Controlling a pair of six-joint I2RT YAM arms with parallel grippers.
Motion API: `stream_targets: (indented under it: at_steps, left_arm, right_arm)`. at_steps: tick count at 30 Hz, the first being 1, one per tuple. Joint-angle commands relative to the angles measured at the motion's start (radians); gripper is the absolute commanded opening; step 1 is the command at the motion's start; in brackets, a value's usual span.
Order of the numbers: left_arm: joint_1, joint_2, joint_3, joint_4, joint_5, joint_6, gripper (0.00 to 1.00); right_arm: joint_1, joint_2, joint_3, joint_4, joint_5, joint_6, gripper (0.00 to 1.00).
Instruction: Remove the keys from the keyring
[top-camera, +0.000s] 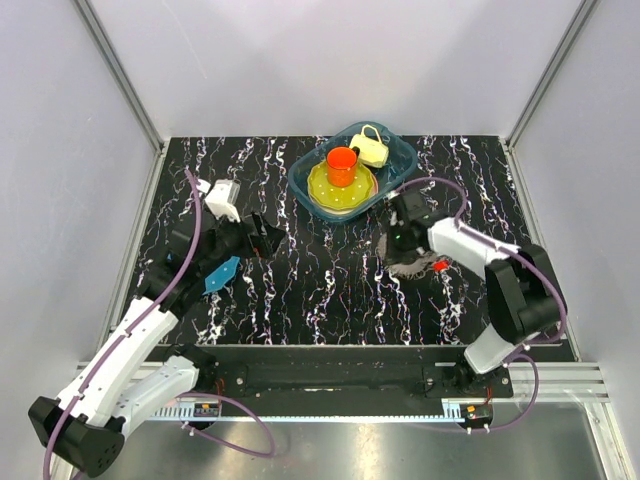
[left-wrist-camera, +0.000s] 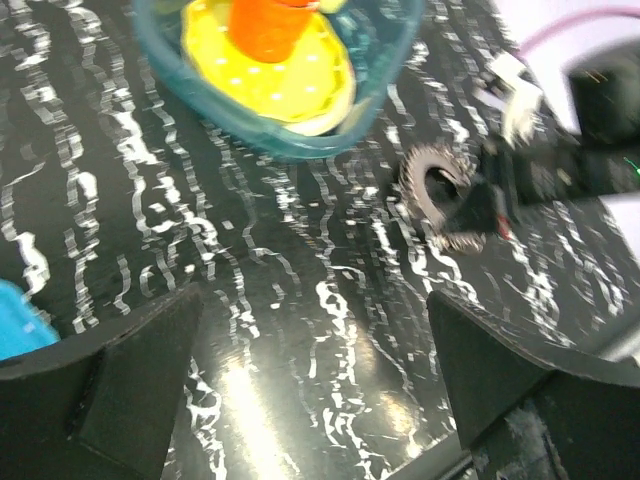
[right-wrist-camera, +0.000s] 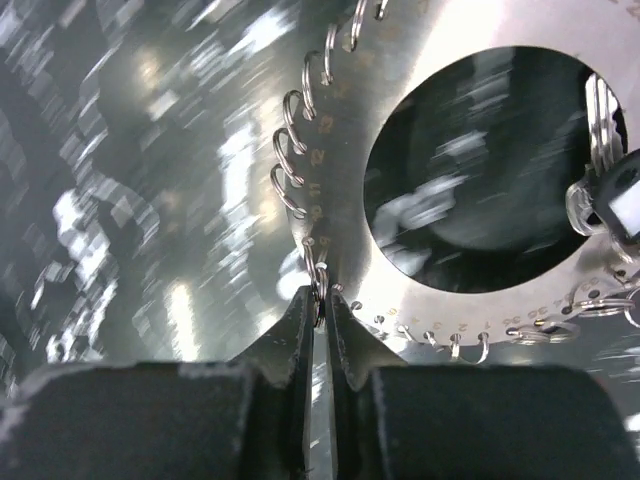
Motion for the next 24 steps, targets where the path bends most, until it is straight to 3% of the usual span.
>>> stream_targets:
  at_steps: [1,4,8,13,18,24]
  left_arm:
    - [-0.003,-0.001,0.049,-0.085,-0.276,-0.026,0.99]
    - [-0.001,0.002,0.053,-0.137,-0.369,-0.086,0.97]
    - [-0.001,0.013,0.059,-0.207,-0.366,-0.213,0.94]
    - [-0.001,0.016,-0.005,-0.165,-0.225,-0.347,0.91]
    - [-0.001,0.088,-0.103,-0.022,-0.06,-0.361,0.9]
    - [-0.014,0.223,-0.123,0.044,-0.001,-0.411,0.89]
  right_arm:
    - [0.183,-0.152,-0.092,0.078,-0.039,0.156,0.07]
    - [0.278,-0.229,-0.152,0.155,-0.045,0.257,0.06]
    - [0.345,-0.276,-0.196,0.29,-0.069,0.353,0.06]
    - [0.421,-0.276,-0.219,0.416,-0.095,0.388,0.06]
    - [0.456,-0.304,-0.264,0.511,-0.109,0.422,0.06]
    - [0.485,-0.328,-0.34,0.696,-0.144,0.457,0.06]
